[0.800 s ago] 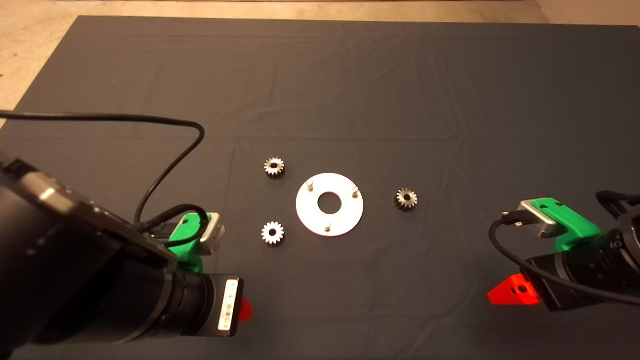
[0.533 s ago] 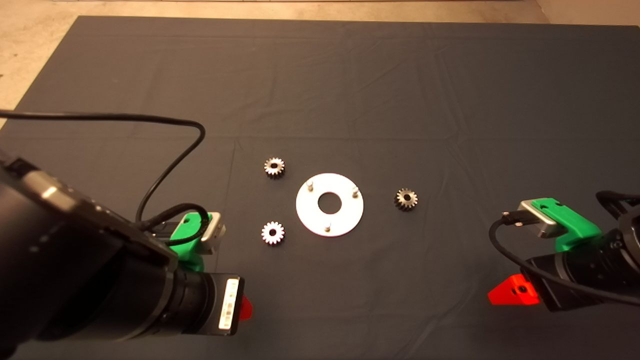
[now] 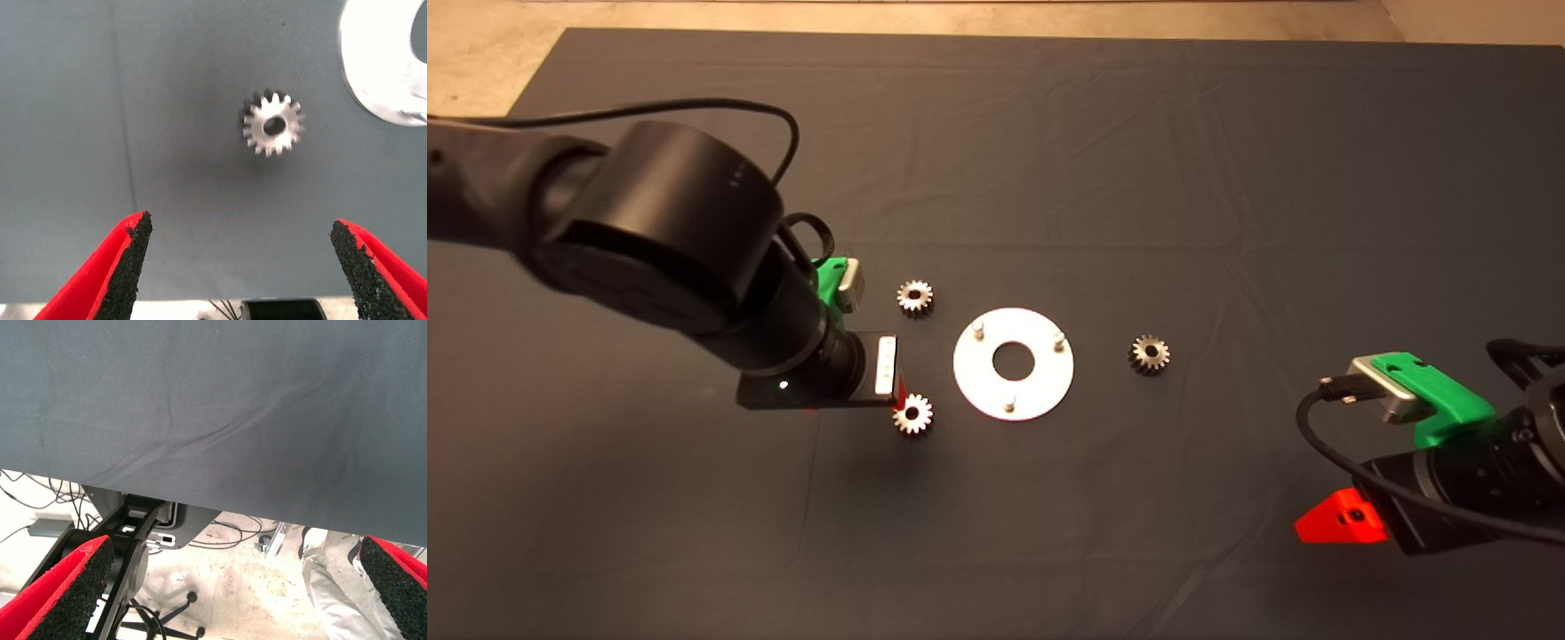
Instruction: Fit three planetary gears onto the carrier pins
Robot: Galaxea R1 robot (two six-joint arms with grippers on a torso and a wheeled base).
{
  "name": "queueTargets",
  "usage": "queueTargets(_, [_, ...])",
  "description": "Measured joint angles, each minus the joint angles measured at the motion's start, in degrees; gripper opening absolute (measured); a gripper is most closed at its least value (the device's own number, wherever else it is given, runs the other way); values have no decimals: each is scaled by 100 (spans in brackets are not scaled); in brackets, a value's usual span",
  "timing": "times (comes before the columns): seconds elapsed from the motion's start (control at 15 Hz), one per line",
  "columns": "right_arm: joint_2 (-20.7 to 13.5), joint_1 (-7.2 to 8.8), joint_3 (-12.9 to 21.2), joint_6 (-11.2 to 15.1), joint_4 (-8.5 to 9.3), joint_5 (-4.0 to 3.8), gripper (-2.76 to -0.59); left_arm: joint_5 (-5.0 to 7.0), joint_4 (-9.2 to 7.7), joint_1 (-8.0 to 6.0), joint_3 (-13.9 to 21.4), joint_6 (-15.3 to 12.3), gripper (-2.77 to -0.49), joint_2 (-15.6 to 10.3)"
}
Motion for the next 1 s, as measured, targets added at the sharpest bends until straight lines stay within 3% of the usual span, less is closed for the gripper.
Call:
queueTargets(0.27, [11, 0, 0, -2, 2, -2, -60, -5, 281, 211, -821, 548, -136, 399])
queueTargets(0.53, [12, 0, 0, -20, 3, -2, -60, -2, 440, 355, -1914, 1122, -136, 861])
queueTargets(0.8, [12, 0, 0, -39, 4, 1, -60, -16, 537, 370, -2446, 1496, -146, 1240])
queueTargets(1.0, [12, 0, 0, -41, 4, -2, -60, -27, 592, 370, -2781, 1619, -146, 1275])
